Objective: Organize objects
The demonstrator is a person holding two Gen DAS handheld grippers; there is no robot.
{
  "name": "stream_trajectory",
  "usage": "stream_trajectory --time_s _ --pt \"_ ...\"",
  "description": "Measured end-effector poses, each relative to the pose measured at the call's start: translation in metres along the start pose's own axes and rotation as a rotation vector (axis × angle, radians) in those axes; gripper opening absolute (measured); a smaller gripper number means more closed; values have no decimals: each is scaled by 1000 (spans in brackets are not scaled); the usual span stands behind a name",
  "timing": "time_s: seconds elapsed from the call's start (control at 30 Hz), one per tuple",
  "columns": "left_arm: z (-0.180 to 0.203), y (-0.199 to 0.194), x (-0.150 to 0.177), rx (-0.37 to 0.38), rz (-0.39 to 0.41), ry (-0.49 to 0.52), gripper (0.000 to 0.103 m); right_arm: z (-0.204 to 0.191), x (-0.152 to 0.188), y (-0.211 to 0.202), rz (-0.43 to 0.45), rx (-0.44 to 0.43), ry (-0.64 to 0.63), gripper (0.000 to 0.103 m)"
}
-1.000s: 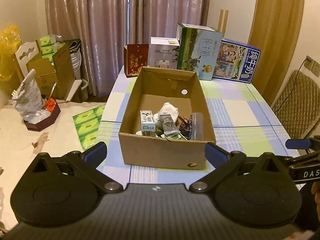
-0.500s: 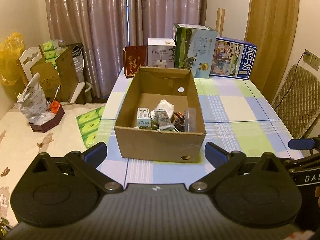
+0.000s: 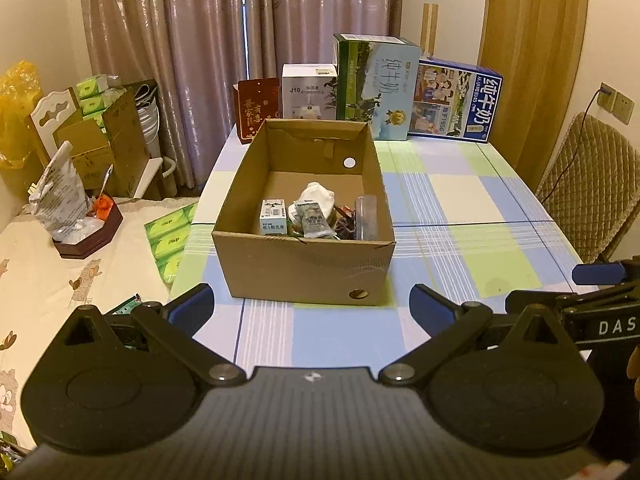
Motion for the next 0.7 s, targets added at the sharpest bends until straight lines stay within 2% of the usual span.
stream_trajectory --time_s 0.7 --pt "1 3 7 11 -22 3 102 2 0 3 -8 8 15 101"
Point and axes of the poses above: each gripper's, at about its wrist camera, not at the fingertips, and y roughly the way its jaws point, z to its right, x to its underside, the point moved 2 cm from there along y, roughly the way its jaws point, and after that the axes turned 6 degrees about x, right-handed, at the moved point
